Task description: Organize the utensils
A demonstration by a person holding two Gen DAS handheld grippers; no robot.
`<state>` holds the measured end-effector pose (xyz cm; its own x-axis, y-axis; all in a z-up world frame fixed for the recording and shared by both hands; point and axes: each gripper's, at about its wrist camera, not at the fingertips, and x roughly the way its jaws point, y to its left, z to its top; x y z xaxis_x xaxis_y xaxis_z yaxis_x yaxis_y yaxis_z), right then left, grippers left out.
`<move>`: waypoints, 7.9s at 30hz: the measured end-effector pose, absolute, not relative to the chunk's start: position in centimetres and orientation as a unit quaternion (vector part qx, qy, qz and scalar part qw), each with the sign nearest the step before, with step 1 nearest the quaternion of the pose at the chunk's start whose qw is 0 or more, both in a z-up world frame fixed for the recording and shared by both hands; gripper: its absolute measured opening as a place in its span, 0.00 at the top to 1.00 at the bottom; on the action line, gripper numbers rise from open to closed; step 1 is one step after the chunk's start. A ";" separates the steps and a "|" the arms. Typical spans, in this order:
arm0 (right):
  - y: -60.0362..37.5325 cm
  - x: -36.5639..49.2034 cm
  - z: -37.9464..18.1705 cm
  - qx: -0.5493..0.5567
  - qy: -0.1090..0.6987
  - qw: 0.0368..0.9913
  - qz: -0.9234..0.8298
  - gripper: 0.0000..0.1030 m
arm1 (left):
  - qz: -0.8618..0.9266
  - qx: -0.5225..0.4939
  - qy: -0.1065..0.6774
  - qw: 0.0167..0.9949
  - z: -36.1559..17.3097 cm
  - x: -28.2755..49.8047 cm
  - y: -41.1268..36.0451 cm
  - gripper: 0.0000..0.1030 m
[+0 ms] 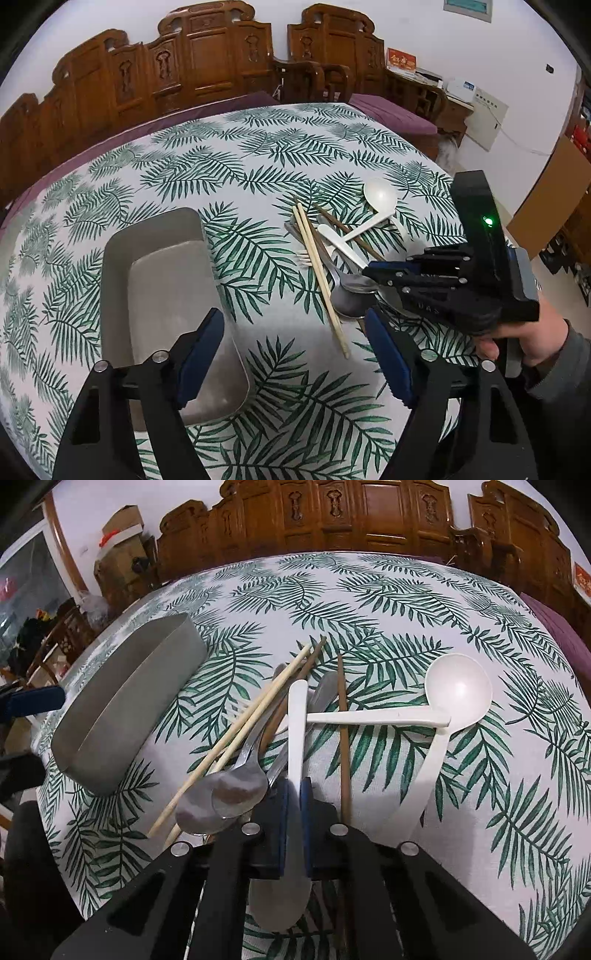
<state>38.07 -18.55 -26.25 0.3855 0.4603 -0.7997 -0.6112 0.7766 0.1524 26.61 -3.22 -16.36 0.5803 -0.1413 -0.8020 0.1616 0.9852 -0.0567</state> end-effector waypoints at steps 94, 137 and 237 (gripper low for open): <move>-12.9 34.0 -19.3 -0.048 0.360 0.860 0.359 0.92 | -0.055 -0.056 0.437 0.896 -17.4 27.5 6.4 0.96; -0.9 34.3 -20.4 0.001 0.410 0.829 0.380 0.92 | 0.005 -0.076 0.411 0.909 -16.0 26.5 13.9 0.96; -21.3 35.7 -20.2 -0.028 0.361 0.889 0.281 0.98 | -0.123 0.019 0.461 0.879 -20.7 31.4 -5.9 0.72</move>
